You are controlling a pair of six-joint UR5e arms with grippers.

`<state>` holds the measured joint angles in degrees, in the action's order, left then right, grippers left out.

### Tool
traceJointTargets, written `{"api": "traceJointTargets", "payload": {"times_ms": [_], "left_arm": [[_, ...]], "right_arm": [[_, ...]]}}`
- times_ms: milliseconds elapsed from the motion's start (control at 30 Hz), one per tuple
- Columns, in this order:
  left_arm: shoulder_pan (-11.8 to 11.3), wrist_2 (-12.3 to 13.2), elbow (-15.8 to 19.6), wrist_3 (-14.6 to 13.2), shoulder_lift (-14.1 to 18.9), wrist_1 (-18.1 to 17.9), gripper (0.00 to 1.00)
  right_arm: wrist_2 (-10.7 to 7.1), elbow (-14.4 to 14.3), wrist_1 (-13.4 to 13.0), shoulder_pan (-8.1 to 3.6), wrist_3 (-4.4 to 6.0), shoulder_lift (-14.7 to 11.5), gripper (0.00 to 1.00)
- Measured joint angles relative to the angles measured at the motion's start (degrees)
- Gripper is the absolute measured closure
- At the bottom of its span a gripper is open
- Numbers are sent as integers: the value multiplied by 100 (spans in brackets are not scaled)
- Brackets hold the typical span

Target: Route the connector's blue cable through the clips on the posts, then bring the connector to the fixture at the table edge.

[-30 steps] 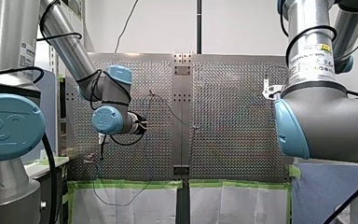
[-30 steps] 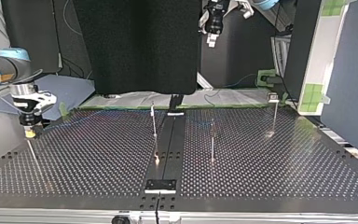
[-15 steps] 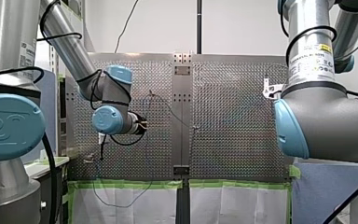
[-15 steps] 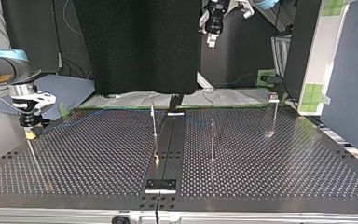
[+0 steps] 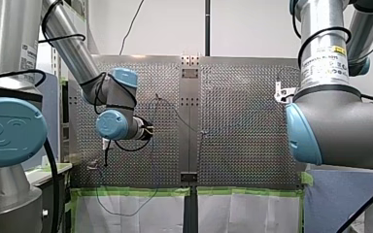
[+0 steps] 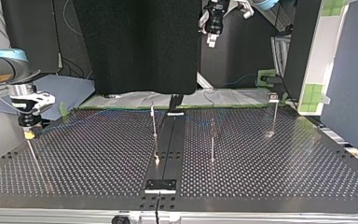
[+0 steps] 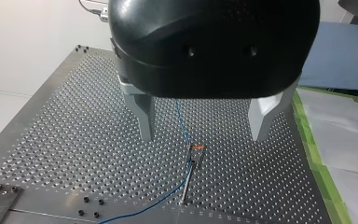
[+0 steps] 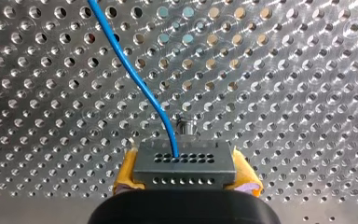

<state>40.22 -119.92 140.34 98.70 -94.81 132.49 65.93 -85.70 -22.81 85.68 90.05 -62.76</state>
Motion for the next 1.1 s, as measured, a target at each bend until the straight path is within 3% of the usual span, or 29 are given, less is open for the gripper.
{"api": "traceJointTargets", "payload": {"times_ms": [1100], "left_arm": [[2,9,-8,-9,2,3,0]], "right_arm": [[1,1,-203,27,26,68,100]]}}
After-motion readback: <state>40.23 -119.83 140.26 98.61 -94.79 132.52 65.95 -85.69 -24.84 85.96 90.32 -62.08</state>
